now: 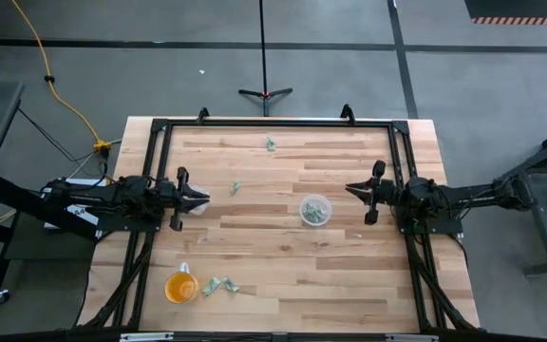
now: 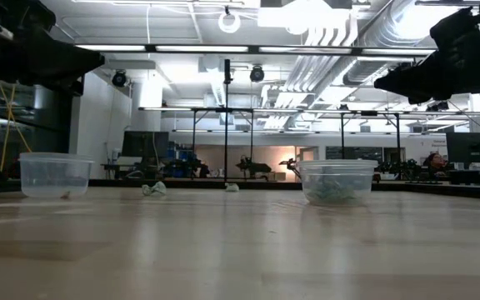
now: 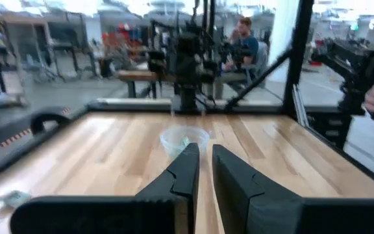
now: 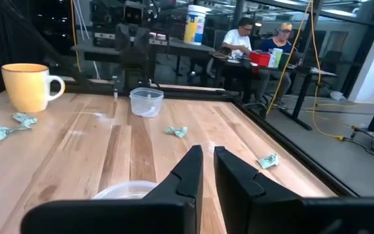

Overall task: Pick and place items into bin
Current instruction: Put the stevia pack into the right transparent bin

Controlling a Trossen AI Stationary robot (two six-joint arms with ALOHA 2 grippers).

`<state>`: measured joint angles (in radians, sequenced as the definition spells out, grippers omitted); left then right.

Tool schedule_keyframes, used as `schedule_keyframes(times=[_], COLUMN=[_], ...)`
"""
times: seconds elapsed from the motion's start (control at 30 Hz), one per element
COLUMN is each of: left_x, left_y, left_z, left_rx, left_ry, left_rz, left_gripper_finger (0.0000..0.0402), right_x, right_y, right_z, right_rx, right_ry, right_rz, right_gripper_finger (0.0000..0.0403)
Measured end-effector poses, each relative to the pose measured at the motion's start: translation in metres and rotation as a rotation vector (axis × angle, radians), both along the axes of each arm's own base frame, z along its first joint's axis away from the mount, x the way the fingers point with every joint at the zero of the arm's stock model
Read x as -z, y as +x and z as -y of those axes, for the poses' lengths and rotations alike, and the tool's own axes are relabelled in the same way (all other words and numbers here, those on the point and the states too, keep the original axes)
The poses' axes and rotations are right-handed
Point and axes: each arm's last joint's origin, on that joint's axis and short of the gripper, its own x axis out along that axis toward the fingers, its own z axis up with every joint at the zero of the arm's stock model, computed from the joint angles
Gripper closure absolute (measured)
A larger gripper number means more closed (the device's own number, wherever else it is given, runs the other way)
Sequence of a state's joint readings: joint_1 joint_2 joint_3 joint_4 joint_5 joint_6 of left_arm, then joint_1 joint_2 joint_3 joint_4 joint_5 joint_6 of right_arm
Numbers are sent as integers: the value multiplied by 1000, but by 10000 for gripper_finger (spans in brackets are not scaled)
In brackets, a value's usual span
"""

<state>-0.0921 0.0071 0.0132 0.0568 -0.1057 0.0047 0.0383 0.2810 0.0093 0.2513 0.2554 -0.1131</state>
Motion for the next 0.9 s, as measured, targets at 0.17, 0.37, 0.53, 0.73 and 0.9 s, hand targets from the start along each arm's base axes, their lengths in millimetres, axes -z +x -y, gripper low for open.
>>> schedule_keyframes(times=[0.17,0.37,0.53,0.73,0.9], left_x=[-11,-13,-27,-52,-69], left_y=[-2,0,5,26,48], left_z=[-6,-10,-9,-8,-9], left_rx=[-198,-341,-343,-376,-530], left_ry=[-18,-44,-96,-163,-221], left_rz=[110,126,123,-1,-203], left_gripper_finger=[305,205,136,119,136], right_x=[0,0,0,0,0], right_y=[0,0,0,0,0], right_z=[0,0,1,1,1], right_rx=[0,15,34,31,31], right_ry=[0,-22,-20,-18,-18], right_rz=[-1,-5,-5,-4,-4], right_gripper_finger=[370,377,377,379,377])
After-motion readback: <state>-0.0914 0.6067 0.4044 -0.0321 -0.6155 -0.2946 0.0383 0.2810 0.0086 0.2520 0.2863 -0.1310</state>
